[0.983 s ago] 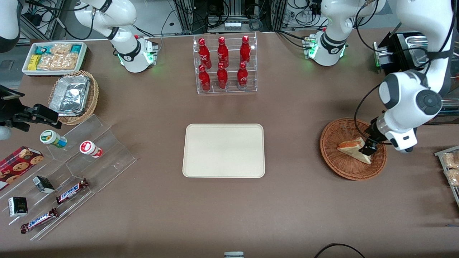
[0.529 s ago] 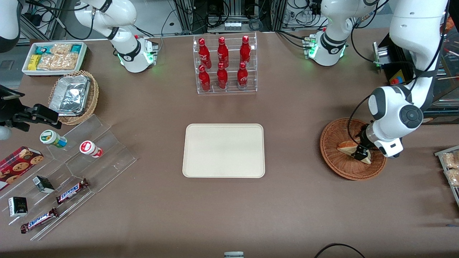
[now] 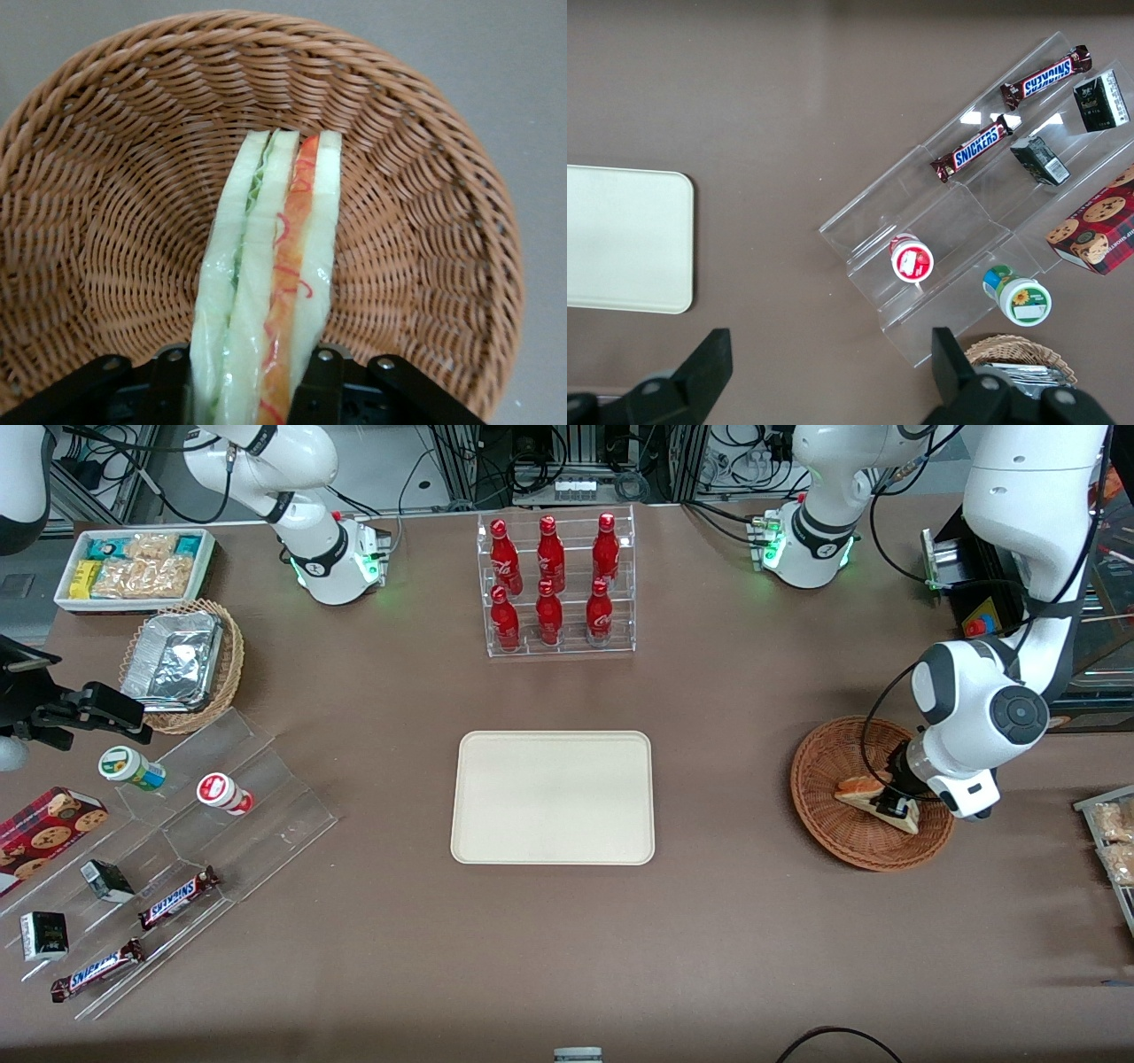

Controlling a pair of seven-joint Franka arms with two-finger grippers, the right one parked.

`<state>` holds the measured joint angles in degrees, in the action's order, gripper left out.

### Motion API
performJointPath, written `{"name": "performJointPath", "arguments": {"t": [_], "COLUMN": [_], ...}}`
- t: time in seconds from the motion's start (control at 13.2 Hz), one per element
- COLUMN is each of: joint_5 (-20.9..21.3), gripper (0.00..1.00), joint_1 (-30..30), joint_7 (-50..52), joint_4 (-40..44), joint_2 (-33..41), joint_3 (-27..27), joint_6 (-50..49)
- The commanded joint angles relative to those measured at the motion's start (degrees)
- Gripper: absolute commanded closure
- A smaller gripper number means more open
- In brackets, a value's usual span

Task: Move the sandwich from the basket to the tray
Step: 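Lower the left gripper and close it on the wrapped sandwich, then lift the sandwich and carry it over the cream tray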

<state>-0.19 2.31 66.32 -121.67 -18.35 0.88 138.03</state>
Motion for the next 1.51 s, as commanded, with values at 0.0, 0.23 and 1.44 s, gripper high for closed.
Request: {"name": "performJointPath", "arguments": {"t": [0.0, 0.23, 1.44], "joint_5": [0.0, -0.1, -1.4], "gripper": [0.66, 0.66, 0.77], "joint_1": [-2.6, -7.6, -38.0], "joint_7": [0.3, 0.0, -22.0], "joint_4": [8.5, 13.9, 31.2], "joint_2": [1.0, 0.2, -19.1], "joint_3": [0.3, 0.4, 2.5], "joint_6": [-10.6, -15.0, -8.7]}}
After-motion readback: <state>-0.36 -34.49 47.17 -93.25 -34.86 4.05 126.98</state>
